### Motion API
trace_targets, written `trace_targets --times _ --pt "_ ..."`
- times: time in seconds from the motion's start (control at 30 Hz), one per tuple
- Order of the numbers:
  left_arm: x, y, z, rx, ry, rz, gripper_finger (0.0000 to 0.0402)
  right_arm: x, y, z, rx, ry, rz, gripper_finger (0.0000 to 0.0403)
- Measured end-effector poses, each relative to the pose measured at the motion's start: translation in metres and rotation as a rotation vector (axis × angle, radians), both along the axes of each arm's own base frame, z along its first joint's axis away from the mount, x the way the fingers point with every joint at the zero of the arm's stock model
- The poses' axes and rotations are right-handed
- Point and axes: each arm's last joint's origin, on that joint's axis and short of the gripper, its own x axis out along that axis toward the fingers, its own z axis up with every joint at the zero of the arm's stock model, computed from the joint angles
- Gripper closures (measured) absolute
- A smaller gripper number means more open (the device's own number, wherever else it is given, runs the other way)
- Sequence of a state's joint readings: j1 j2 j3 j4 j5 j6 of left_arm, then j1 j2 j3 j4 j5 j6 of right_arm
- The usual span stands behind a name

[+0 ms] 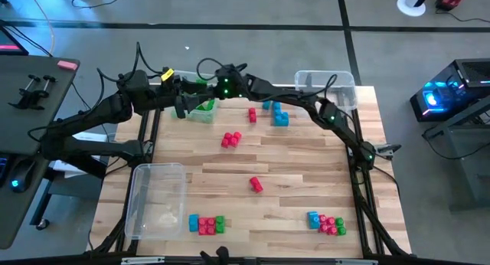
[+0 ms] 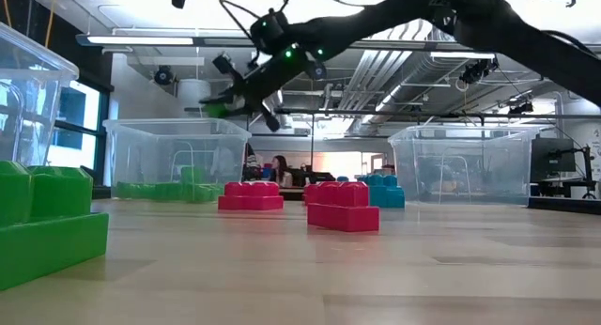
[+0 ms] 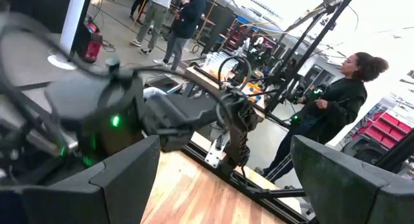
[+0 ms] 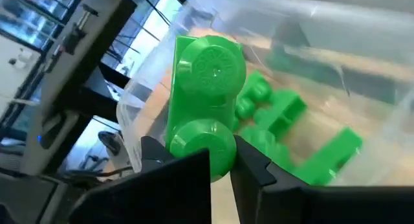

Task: Sort blocks
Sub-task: Put the green game piece into the top left transparent bin

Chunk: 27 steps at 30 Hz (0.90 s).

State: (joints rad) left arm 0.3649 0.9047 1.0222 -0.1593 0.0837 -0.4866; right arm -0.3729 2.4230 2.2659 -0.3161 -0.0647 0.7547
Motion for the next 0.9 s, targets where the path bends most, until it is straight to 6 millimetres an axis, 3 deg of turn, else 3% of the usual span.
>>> trace_targets --times 0.17,0.47,0.6,0.7,0.9 --pt "0.0 0.0 0.0 0.0 0.0 0.0 0.0067 0.002 -0.001 0.004 -0.021 0.012 0.027 0.0384" --pt "0.0 0.0 0.0 0.009 0.003 0.0 0.0067 -0.002 -0.004 0.009 -0.023 -0.001 0.129 0.0252" --pt "0.0 -0.001 0.0 0.016 0.005 -0.022 0.0067 -0.007 -0.009 0.017 -0.07 -0.006 0.179 0.0218" --pt "0.0 -0.002 0.0 0.019 0.003 -0.075 0.0067 -0.02 -0.014 0.036 -0.11 0.016 0.192 0.0211" --pt "-0.004 -0.007 0.003 0.057 -0.007 -0.156 0.0067 -0.068 -0.027 0.074 -0.232 0.22 0.178 0.021"
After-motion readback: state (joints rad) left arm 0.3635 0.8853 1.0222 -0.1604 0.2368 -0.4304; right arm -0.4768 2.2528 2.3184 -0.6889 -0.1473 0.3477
